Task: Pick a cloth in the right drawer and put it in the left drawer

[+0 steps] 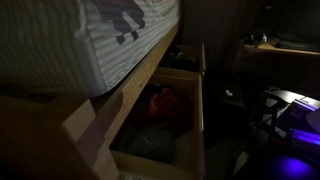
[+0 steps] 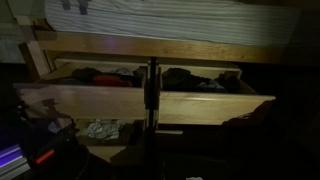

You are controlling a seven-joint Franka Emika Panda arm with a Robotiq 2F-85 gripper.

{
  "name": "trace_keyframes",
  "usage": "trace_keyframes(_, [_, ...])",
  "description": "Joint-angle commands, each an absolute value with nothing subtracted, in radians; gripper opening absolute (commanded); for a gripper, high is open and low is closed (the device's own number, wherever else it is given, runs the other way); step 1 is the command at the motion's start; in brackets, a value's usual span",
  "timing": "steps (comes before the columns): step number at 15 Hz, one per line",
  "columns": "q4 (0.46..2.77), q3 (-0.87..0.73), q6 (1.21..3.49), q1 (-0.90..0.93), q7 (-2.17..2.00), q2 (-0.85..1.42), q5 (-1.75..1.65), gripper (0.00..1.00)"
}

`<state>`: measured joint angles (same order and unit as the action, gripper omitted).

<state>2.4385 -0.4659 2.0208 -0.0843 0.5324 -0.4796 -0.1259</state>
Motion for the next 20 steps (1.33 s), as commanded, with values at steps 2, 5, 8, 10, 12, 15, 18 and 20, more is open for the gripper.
trace_keyframes(2, [2.453,-0.409,2.137,-0.144,0.465,-0.456,-0.112,1.00])
trace_keyframes(5, [2.442,-0.439,2.375,-0.151,0.359,-0.276,-0.061,1.00])
trace_keyframes(8, [2.418,-0.434,2.586,-0.155,0.310,-0.146,0.047,1.00])
trace_keyframes(10, [2.400,-0.417,2.674,-0.167,0.296,-0.077,0.104,1.00])
trace_keyframes(12, [2.425,-0.394,2.650,-0.184,0.309,-0.108,0.086,1.00])
trace_keyframes(15, [2.398,-0.383,2.665,-0.192,0.292,-0.069,0.093,1.00])
trace_keyframes(18, [2.356,-0.387,2.556,-0.176,0.487,-0.059,0.169,1.00])
trace_keyframes(20, [2.297,-0.388,2.493,-0.178,0.634,0.003,0.240,1.00])
